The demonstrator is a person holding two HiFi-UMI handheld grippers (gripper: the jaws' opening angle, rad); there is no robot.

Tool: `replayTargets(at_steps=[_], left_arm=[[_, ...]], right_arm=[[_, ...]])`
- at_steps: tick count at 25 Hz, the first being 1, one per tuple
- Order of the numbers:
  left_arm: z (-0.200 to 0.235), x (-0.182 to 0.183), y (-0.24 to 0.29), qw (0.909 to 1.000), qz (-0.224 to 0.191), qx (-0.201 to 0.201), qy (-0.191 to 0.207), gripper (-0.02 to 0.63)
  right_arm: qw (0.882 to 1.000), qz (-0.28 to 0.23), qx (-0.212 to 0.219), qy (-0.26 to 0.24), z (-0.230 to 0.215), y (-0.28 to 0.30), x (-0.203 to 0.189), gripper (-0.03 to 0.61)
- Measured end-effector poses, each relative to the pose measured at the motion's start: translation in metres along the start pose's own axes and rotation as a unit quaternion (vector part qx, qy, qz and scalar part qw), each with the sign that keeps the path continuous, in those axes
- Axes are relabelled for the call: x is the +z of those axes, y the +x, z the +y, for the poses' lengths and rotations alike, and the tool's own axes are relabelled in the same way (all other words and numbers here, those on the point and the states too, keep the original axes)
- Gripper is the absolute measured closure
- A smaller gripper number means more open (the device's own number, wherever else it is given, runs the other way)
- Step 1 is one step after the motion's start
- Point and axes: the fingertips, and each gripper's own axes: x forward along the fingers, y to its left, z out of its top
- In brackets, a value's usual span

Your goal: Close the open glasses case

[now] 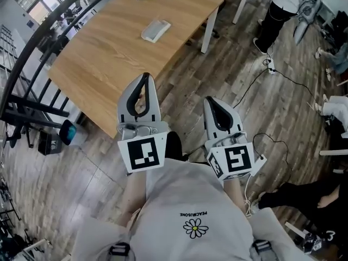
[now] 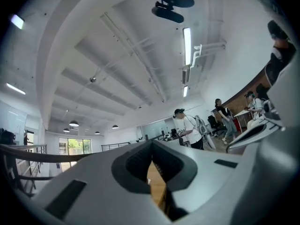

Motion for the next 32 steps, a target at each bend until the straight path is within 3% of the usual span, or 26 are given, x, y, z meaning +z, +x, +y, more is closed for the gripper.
replayTargets(at_steps=[8, 12, 16, 23, 32], left_arm=[[-0.006, -0.006, 0.038, 0.9995, -0.02, -0.014, -0.021, 0.598], [-0.003, -0.028, 0.065, 0.9995, -0.006, -0.021, -0.022, 0.597], [0.002, -0.035, 0.101, 0.9985, 0.0, -0.02, -0.05, 0.598], [0.029, -0.063, 0.182, 0.9981, 0.014, -0.016, -0.057, 0.597], [0.087, -0.099, 0.309, 0.9979, 0.021, 0.009, -0.061, 0.597]], right_arm=[[1.0, -0.017, -0.001, -0.013, -0.025, 0.019, 0.001, 0.572], [0.999, -0.011, -0.004, -0.039, -0.035, 0.04, -0.001, 0.572], [0.999, -0.009, -0.011, -0.047, -0.053, 0.072, 0.006, 0.572], [0.999, -0.008, -0.01, -0.043, -0.091, 0.17, 0.012, 0.572], [0.998, 0.011, 0.05, -0.045, -0.113, 0.336, 0.02, 0.572]])
